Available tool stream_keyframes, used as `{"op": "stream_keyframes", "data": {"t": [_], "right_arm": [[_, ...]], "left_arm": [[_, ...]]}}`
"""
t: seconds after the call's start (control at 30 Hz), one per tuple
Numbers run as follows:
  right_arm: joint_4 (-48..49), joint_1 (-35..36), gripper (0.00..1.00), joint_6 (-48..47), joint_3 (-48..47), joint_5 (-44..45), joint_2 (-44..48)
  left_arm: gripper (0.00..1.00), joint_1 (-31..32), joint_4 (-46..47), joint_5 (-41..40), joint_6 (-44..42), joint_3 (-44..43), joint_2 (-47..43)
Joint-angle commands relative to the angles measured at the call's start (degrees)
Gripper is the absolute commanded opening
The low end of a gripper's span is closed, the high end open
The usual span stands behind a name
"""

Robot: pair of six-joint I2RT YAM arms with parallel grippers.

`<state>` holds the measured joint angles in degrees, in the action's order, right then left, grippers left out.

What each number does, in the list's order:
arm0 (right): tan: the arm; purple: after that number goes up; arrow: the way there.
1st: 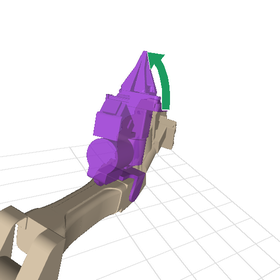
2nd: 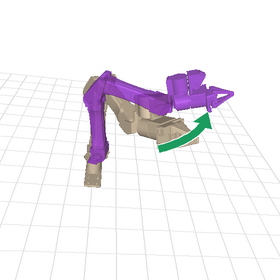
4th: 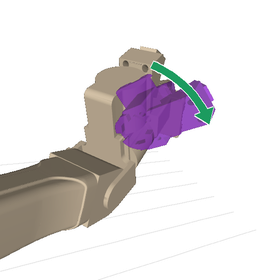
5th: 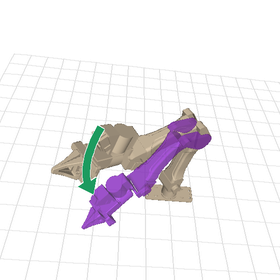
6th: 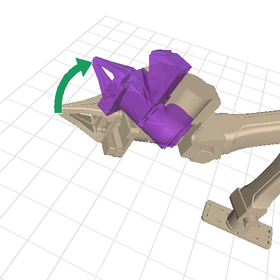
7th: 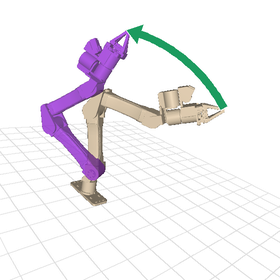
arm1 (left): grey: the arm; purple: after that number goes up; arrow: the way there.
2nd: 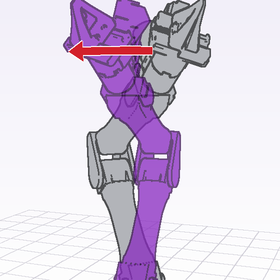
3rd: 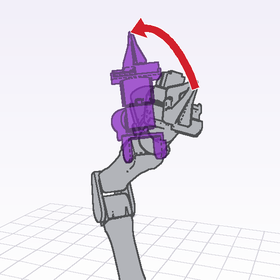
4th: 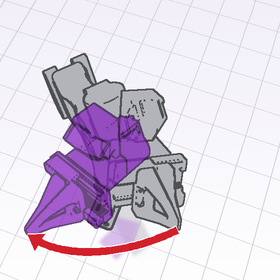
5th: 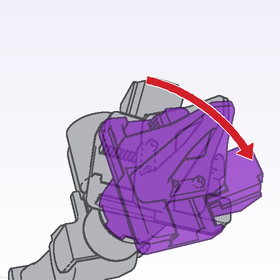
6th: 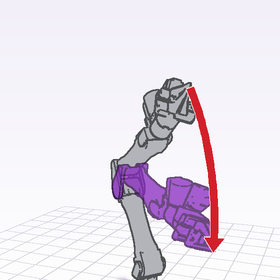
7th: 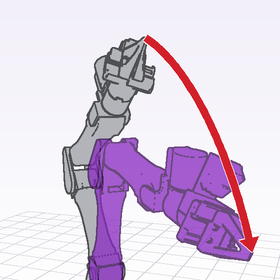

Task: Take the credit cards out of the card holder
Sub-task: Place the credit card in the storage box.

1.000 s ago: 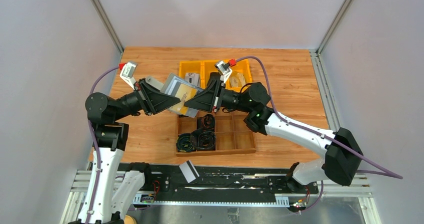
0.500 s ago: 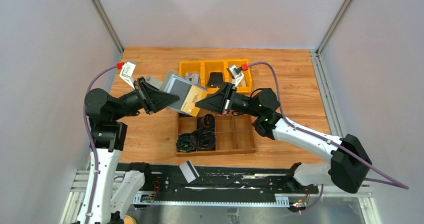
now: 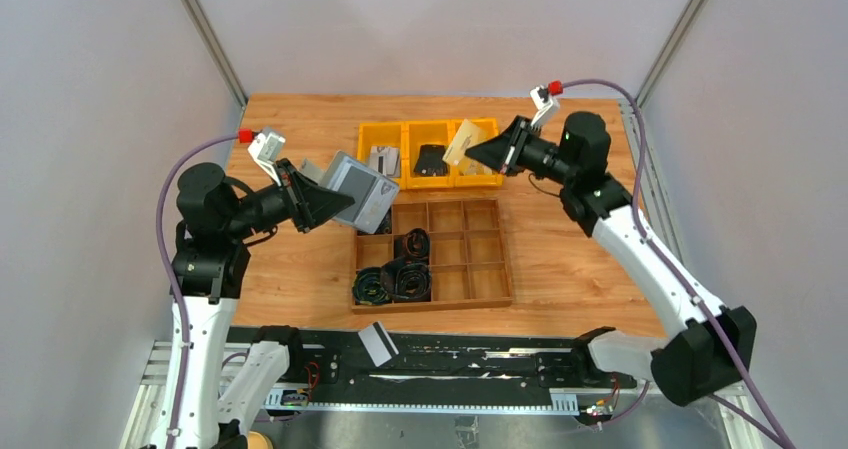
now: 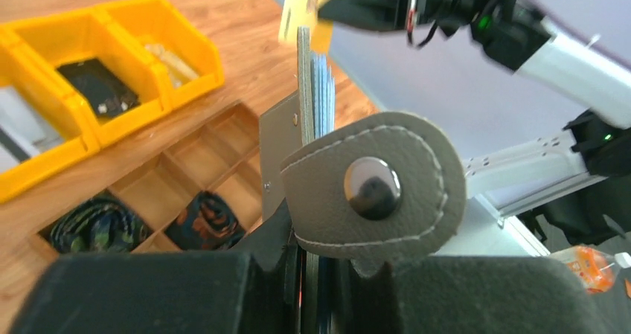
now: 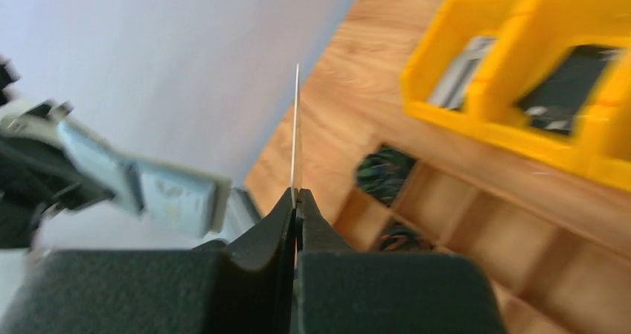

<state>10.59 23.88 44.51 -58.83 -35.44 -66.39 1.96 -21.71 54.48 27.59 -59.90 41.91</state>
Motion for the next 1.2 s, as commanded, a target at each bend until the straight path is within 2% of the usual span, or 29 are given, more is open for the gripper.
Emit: {"op": "stream_keyframes", "data": {"t": [0.0, 0.13, 0.27, 0.53, 0.73, 0.97, 1.03, 1.1, 1.17], "right_arm": [[-23.5, -6.3, 0.0, -17.9, -11.6, 6.9, -8.9], [-32.7, -8.1, 0.0, -25.4, -22.6, 15.7, -21.3], [-37.0, -8.6, 0.0, -29.4, -32.9, 19.4, -33.6], [-40.0, -8.6, 0.0, -33.0, -50.8, 17.9, -54.2], [-43.7, -8.6, 0.0, -34.4, -58.8, 15.6, -62.6], [-43.9, -8.6, 0.0, -33.9, -57.6, 16.2, -64.4], [-43.9, -8.5, 0.06, -33.3, -57.7, 16.6, -64.5], [-43.8, -8.2, 0.23, -33.2, -57.9, 17.0, -64.0], [-43.9, -7.9, 0.32, -33.4, -57.7, 18.5, -62.8]], "left_arm": [[0.02, -0.1, -9.3, -0.4, -10.6, -1.8, 1.9], [0.03, 0.0, -12.8, 1.4, -14.4, -2.4, 2.8], [0.03, 0.0, -16.3, 4.2, -17.8, -2.8, 3.5], [0.04, -0.1, -18.1, 7.8, -21.5, -2.6, 4.6], [0.04, -0.1, -18.5, 8.5, -22.4, -1.9, 5.4], [0.04, -0.1, -18.9, 9.4, -21.7, -2.2, 5.7], [0.04, -0.1, -18.9, 9.8, -21.3, -2.0, 5.8], [0.04, -0.1, -19.1, 10.4, -21.3, -1.8, 5.9], [0.04, -0.1, -19.3, 11.0, -21.3, -1.7, 5.9]]}}
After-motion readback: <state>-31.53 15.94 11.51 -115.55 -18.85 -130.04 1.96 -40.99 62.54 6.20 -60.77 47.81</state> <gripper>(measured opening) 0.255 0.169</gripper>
